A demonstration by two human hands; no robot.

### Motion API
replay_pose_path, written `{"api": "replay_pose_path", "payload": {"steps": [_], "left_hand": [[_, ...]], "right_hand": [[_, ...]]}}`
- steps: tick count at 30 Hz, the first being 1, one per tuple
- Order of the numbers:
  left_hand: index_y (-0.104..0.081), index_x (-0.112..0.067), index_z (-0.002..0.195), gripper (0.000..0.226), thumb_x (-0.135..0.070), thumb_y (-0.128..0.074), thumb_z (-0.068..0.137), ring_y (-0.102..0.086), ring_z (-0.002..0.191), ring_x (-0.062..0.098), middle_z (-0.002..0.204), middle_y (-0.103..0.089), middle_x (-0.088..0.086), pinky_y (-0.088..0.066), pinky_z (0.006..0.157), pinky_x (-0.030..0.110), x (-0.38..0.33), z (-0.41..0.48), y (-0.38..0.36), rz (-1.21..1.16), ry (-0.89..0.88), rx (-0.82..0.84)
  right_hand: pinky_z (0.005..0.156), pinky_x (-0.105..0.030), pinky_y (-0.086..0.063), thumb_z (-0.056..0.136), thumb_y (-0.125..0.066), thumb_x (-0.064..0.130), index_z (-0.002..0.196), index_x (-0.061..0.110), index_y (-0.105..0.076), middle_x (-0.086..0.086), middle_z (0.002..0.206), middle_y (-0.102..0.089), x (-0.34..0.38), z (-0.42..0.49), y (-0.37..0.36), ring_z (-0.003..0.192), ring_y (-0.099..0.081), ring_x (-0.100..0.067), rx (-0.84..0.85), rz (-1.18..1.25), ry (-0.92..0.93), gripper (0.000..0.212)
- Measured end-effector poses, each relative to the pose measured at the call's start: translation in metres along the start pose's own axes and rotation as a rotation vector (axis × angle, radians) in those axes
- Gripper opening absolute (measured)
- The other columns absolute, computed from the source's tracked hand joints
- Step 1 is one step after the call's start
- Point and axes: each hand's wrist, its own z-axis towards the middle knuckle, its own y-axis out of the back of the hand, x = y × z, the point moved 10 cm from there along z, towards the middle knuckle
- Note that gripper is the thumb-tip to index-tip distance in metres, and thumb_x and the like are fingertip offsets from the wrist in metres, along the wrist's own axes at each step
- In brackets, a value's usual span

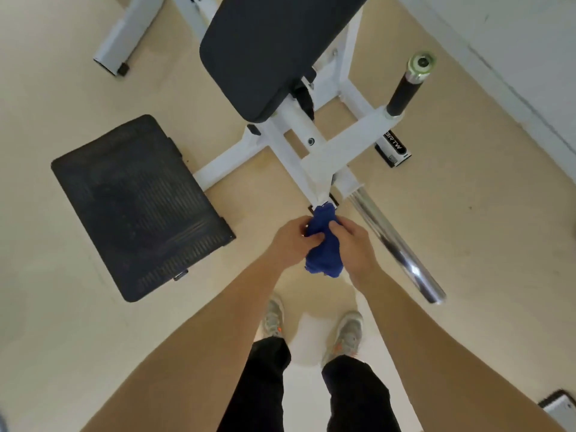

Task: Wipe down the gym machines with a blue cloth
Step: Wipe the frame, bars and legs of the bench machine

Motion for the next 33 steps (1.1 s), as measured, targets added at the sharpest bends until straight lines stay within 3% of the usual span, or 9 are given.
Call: {"api": "replay_pose_path", "payload": {"steps": [3,5,10,13,16,20,27,31,33], "left_hand": [[-0.061,-0.03,0.089,0.019,-0.034,-0.07,0.071,-0.07,0.081,0.022,0.089,-0.072,-0.001,-0.058,0.077,0.047,-0.011,-0.01,0.017,-0.034,-0.005,-0.179],[-0.059,-0.028,0.086,0.018,-0.023,-0.074,0.077,-0.07,0.08,0.019,0.086,-0.071,-0.004,-0.058,0.078,0.043,-0.031,-0.014,0.039,-0.089,-0.026,-0.326],[-0.069,-0.02,0.079,0.011,-0.009,-0.071,0.079,-0.07,0.081,0.03,0.083,-0.072,0.011,-0.058,0.078,0.052,-0.097,-0.029,0.085,-0.428,-0.183,-0.534],[-0.073,-0.015,0.084,0.006,-0.015,-0.074,0.078,-0.068,0.083,0.027,0.083,-0.072,0.007,-0.057,0.081,0.045,-0.126,-0.043,0.103,-0.425,-0.257,-0.647],[-0.073,-0.017,0.088,0.014,-0.022,-0.078,0.077,-0.068,0.085,0.014,0.082,-0.072,-0.006,-0.056,0.081,0.033,-0.139,-0.051,0.107,-0.384,-0.282,-0.663],[-0.073,-0.014,0.087,0.01,-0.022,-0.076,0.081,-0.062,0.07,0.001,0.076,-0.071,-0.008,-0.047,0.066,0.012,-0.137,-0.06,0.112,-0.283,-0.327,-0.713],[-0.068,-0.018,0.077,0.011,-0.01,-0.068,0.084,-0.052,0.058,-0.002,0.065,-0.061,-0.009,-0.037,0.057,0.008,-0.138,-0.05,0.103,-0.168,-0.341,-0.68],[-0.071,-0.014,0.079,0.01,-0.007,-0.064,0.082,-0.052,0.06,0.001,0.069,-0.065,-0.005,-0.042,0.058,0.011,-0.123,-0.036,0.094,-0.117,-0.269,-0.647],[-0.072,-0.013,0.081,0.011,-0.007,-0.062,0.081,-0.052,0.059,0.001,0.066,-0.063,-0.007,-0.043,0.059,0.013,-0.108,-0.032,0.09,-0.106,-0.233,-0.642]], "right_hand": [[0.072,-0.043,-0.055,0.1,-0.05,0.02,0.098,0.022,-0.071,-0.003,0.093,-0.072,0.011,-0.013,0.0,0.086,-0.067,-0.02,-0.038,-0.006,0.062,0.022],[0.059,-0.036,-0.056,0.097,-0.055,0.019,0.1,0.019,-0.07,-0.003,0.093,-0.071,0.034,-0.009,0.005,0.082,-0.068,-0.021,-0.105,-0.043,0.108,0.015],[0.069,-0.034,-0.056,0.082,-0.061,0.035,0.09,0.026,-0.072,-0.002,0.094,-0.069,0.133,0.0,0.023,0.083,-0.066,-0.015,-0.433,-0.094,0.329,0.016],[0.068,-0.024,-0.054,0.083,-0.064,0.021,0.093,0.025,-0.07,0.01,0.09,-0.071,0.174,-0.008,0.019,0.08,-0.067,-0.003,-0.484,0.039,0.382,0.013],[0.065,-0.015,-0.05,0.089,-0.061,0.015,0.097,0.021,-0.069,0.014,0.087,-0.072,0.193,-0.028,0.016,0.08,-0.068,0.002,-0.463,0.172,0.469,0.013],[0.06,-0.016,-0.049,0.097,-0.057,0.023,0.088,0.031,-0.069,0.012,0.078,-0.07,0.185,-0.042,0.003,0.073,-0.066,-0.001,-0.393,0.056,0.541,0.017],[0.059,-0.004,-0.041,0.094,-0.061,0.018,0.092,0.017,-0.07,0.016,0.079,-0.066,0.167,-0.02,0.022,0.068,-0.061,0.013,-0.438,-0.032,0.432,0.008],[0.062,-0.007,-0.043,0.094,-0.06,0.017,0.095,0.011,-0.069,-0.004,0.1,-0.066,0.142,-0.009,0.027,0.076,-0.064,-0.008,-0.48,-0.178,0.399,0.01],[0.069,-0.022,-0.049,0.094,-0.058,0.015,0.094,0.009,-0.067,-0.007,0.1,-0.066,0.121,-0.003,0.023,0.082,-0.064,-0.019,-0.471,-0.204,0.342,0.011]]}}
